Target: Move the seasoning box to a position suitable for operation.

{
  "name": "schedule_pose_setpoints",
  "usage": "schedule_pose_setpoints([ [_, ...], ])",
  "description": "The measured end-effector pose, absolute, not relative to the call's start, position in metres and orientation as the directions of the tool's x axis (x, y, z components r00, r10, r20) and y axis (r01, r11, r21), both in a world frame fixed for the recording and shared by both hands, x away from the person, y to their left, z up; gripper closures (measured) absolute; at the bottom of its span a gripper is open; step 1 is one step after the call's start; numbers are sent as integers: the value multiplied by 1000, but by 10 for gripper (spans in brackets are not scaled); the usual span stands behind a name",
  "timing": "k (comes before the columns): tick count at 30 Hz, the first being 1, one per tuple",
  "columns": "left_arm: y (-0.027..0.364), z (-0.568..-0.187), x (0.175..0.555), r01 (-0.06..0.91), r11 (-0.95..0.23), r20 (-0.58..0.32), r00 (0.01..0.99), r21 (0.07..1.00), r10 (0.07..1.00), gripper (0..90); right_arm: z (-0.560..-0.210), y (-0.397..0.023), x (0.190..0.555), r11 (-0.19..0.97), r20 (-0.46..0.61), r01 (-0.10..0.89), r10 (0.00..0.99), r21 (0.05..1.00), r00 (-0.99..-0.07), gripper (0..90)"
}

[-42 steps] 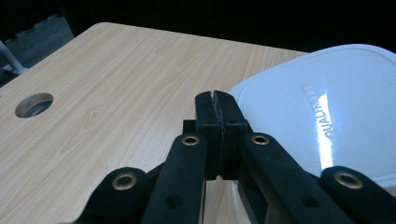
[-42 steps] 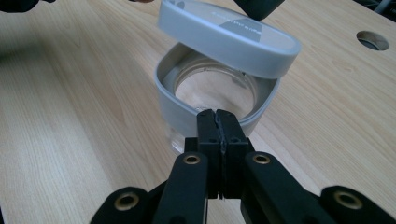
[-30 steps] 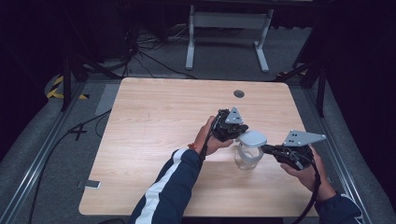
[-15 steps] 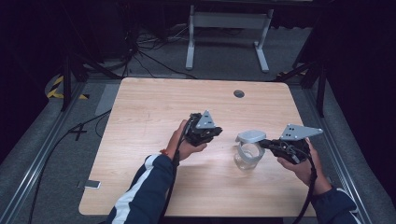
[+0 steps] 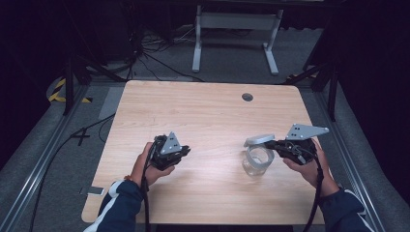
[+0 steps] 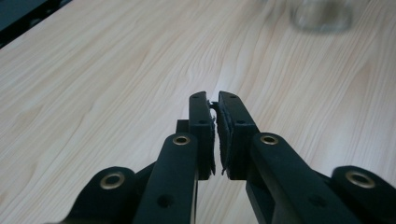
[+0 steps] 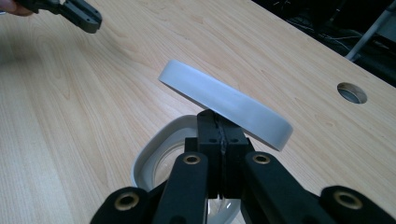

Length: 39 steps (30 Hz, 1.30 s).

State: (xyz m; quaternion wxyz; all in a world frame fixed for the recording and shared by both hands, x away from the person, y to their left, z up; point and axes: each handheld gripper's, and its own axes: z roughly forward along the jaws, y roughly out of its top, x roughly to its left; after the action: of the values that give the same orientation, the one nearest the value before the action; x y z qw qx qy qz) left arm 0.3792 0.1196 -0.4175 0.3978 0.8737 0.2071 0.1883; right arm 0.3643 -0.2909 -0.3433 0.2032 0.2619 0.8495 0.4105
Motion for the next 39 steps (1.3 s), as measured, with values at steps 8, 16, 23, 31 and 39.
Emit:
schedule_pose_setpoints([
  [8, 166, -435, 357, 293, -561, 126, 798, 774, 590, 835, -342, -285, 371, 539, -140, 277, 609, 796, -780, 898],
  [16, 188, -451, 342, 342, -560, 106, 779, 755, 618, 819, -340, -280, 380, 549, -146, 283, 610, 787, -779, 897],
  [23, 190, -458, 340, 350, -557, 77, 794, 753, 603, 810, -338, -278, 388, 561, -155, 287, 611, 777, -776, 898],
  [31, 190, -464, 343, 366, -541, 43, 799, 757, 600, 784, -338, -273, 396, 574, -165, 290, 611, 765, -774, 897],
  [39, 191, -472, 344, 401, -519, 8, 786, 755, 619, 729, -338, -269, 401, 580, -170, 294, 613, 760, -772, 897],
])
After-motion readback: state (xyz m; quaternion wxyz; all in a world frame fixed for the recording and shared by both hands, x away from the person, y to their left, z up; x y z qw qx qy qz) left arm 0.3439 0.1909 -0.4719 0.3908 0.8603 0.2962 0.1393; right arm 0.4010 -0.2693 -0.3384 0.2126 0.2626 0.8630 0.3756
